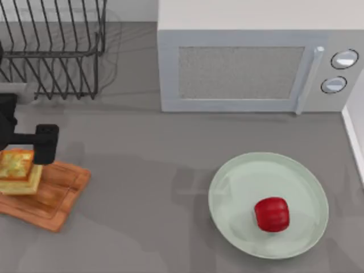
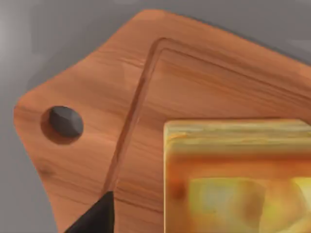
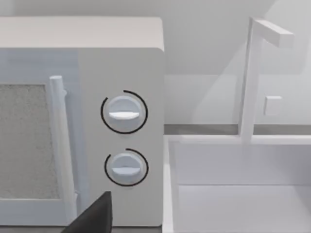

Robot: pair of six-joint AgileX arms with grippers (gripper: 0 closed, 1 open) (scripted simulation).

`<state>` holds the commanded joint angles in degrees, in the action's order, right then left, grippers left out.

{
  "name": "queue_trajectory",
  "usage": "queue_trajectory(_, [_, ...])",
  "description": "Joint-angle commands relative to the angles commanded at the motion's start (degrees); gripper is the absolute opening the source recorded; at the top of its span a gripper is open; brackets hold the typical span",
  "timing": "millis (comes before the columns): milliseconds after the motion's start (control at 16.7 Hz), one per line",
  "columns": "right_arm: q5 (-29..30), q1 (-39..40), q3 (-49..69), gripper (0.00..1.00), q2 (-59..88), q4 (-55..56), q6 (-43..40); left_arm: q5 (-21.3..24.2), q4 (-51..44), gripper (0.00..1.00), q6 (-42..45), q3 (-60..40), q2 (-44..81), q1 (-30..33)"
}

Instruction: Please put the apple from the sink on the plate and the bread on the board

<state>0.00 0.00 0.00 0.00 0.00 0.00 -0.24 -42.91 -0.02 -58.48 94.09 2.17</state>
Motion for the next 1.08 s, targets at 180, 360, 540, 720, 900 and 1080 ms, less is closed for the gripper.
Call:
queue_trajectory(180, [0.0, 0.0, 0.0, 1.0, 0.0, 0.0, 0.0, 0.07, 5.26, 1.0, 0.39, 6.76, -11.64, 0.11])
queue_trajectory(360, [0.0, 0.0, 0.0, 1.0, 0.0, 0.0, 0.0, 0.27, 10.95, 1.0, 0.52, 15.62, -24.19, -0.01])
queue_trajectory(540, [0.0, 0.0, 0.0, 1.0, 0.0, 0.0, 0.0, 0.52, 17.01, 1.0, 0.36, 26.01, -39.39, -0.36])
queue_trajectory(720, [0.0, 0.0, 0.0, 1.0, 0.0, 0.0, 0.0, 0.65, 23.48, 1.0, 0.08, 36.61, -56.91, -0.84])
queue_trajectory(900, [0.0, 0.0, 0.0, 1.0, 0.0, 0.0, 0.0, 0.6, 30.35, 1.0, -0.11, 46.01, -73.3, -1.35])
queue_trajectory(1080, [0.0, 0.0, 0.0, 1.0, 0.0, 0.0, 0.0, 0.44, 36.92, 1.0, -0.11, 53.21, -85.38, -1.79])
